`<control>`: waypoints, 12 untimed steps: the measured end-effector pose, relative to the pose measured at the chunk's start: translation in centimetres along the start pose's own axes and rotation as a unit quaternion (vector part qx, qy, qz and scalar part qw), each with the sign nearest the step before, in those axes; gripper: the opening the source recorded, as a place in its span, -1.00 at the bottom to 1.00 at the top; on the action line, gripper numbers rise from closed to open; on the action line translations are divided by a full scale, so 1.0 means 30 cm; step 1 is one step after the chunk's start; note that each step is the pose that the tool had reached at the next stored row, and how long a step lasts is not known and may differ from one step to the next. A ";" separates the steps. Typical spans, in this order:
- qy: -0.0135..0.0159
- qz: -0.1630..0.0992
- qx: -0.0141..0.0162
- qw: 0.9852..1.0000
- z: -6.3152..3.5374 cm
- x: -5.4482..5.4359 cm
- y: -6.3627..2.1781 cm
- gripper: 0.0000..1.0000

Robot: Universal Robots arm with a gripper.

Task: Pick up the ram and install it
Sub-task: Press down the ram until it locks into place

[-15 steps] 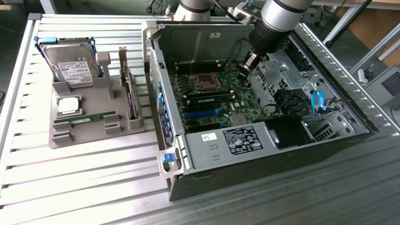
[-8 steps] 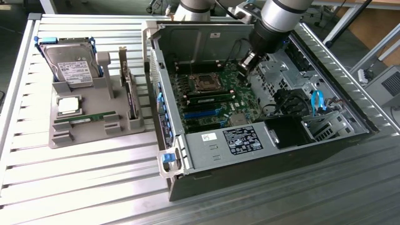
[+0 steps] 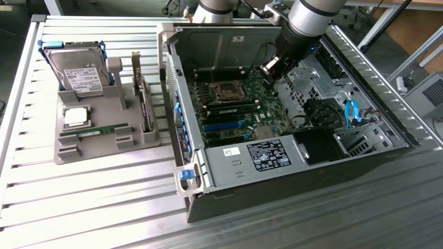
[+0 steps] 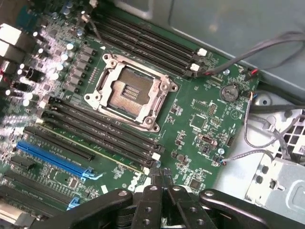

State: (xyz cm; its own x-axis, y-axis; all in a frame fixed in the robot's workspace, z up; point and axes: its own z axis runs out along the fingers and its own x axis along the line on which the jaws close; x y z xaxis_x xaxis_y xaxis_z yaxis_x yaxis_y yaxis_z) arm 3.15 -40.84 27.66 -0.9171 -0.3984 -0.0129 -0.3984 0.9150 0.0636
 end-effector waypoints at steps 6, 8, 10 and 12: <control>-0.005 0.071 0.001 0.997 0.004 0.000 0.000 -0.81; -0.007 0.106 0.001 0.994 0.005 0.000 0.000 -0.81; -0.009 0.137 0.002 0.991 0.006 0.000 0.000 -0.81; -0.011 0.165 0.002 0.986 0.007 0.000 0.000 -0.81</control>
State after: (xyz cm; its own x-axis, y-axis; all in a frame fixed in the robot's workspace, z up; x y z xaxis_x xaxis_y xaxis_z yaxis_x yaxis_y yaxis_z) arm 3.15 -40.84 27.44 -0.9970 -0.0769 -0.0129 -0.0775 0.9950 0.0635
